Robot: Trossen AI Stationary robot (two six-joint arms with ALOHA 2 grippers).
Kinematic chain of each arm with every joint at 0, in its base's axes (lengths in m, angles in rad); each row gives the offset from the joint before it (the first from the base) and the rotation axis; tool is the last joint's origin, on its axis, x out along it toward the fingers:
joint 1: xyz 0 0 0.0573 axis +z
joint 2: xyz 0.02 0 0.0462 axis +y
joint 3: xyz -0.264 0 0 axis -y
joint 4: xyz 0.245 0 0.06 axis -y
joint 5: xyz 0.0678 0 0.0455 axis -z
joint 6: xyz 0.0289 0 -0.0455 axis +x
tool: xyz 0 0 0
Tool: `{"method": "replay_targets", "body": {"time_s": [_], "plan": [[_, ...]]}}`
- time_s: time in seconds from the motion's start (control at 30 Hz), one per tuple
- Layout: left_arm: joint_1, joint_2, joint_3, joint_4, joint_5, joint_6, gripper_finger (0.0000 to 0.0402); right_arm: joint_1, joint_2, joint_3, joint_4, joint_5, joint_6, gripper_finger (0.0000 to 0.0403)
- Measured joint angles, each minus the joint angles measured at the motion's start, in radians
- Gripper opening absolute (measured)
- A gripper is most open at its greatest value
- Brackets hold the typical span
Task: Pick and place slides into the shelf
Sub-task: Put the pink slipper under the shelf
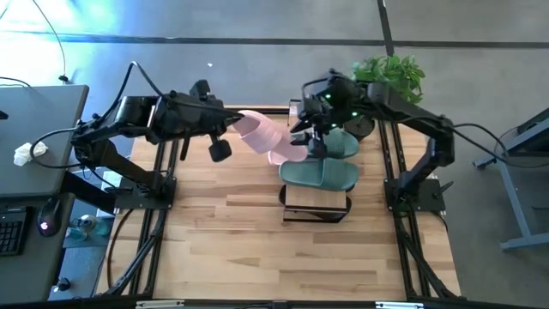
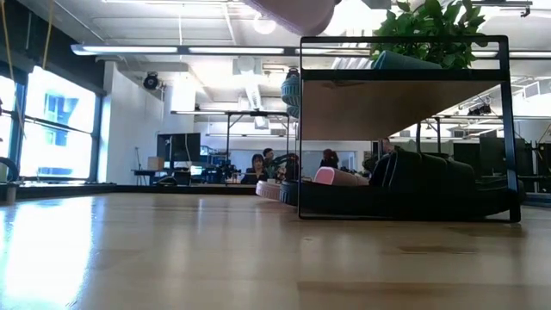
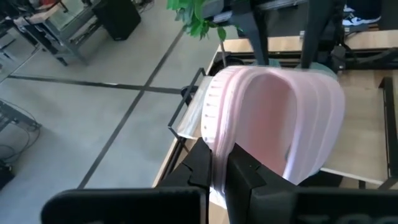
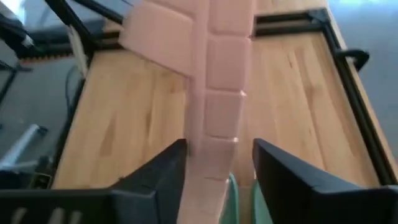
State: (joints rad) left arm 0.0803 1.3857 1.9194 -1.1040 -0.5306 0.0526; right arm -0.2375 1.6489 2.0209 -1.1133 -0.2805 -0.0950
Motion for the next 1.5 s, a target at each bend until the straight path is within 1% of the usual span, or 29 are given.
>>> {"method": "replay_targets", "body": {"time_s": [0.1, 0.2, 0.33, 0.47, 0.67, 0.83, 0.9, 1.0, 1.07, 1.23, 1.3, 1.4, 1.5], "plan": [[0.0, 0.0, 0.0, -0.012, 0.0, 0.0, 0.0008, 0.0, 0.016, 0.001, -0.005, -0.012, -0.018, 0.02], [0.0, 0.0, 0.0, -0.019, 0.0, -0.004, 0.0007, 0.003, 0.017, 0.002, 0.002, -0.034, -0.017, 0.0206], [0.0, 0.0, 0.0, -0.017, -0.001, -0.005, 0.0007, 0.003, 0.018, 0.002, 0.003, -0.042, 0.003, 0.0207], [0.0, 0.0, 0.0, -0.018, -0.001, -0.007, 0.0008, 0.004, 0.018, 0.002, 0.032, -0.08, 0.015, 0.0207], [-0.002, 0.009, 0.0, -0.018, -0.003, -0.008, 0.0008, 0.004, 0.029, 0.003, 0.105, -0.069, 0.05, 0.0206], [-0.002, 0.026, 0.001, -0.024, 0.0, -0.007, 0.0007, 0.004, 0.067, 0.003, 0.117, -0.068, 0.059, 0.0199], [-0.002, 0.036, 0.0, -0.023, -0.001, -0.006, 0.0007, 0.004, 0.073, 0.002, 0.109, -0.057, 0.054, 0.0189], [-0.001, 0.04, 0.0, -0.032, -0.004, -0.004, 0.001, 0.005, 0.076, 0.002, 0.106, -0.01, 0.035, 0.0163], [-0.001, 0.039, 0.0, -0.032, -0.004, -0.005, 0.0011, 0.005, 0.075, 0.002, 0.109, 0.012, 0.03, 0.0139], [-0.001, 0.039, 0.0, -0.031, -0.007, -0.003, 0.0013, 0.005, 0.074, 0.002, 0.108, 0.027, 0.022, 0.0072], [-0.001, 0.039, 0.0, -0.031, -0.008, 0.016, 0.0013, 0.005, 0.074, 0.002, 0.108, 0.044, 0.006, 0.0051], [-0.001, 0.039, 0.0, -0.03, -0.008, 0.041, 0.0015, 0.005, 0.072, 0.002, 0.107, 0.072, -0.004, 0.0043], [-0.001, 0.039, 0.0, -0.025, -0.009, 0.038, 0.0026, 0.005, 0.061, 0.002, 0.086, 0.1, -0.035, 0.0041]]}}
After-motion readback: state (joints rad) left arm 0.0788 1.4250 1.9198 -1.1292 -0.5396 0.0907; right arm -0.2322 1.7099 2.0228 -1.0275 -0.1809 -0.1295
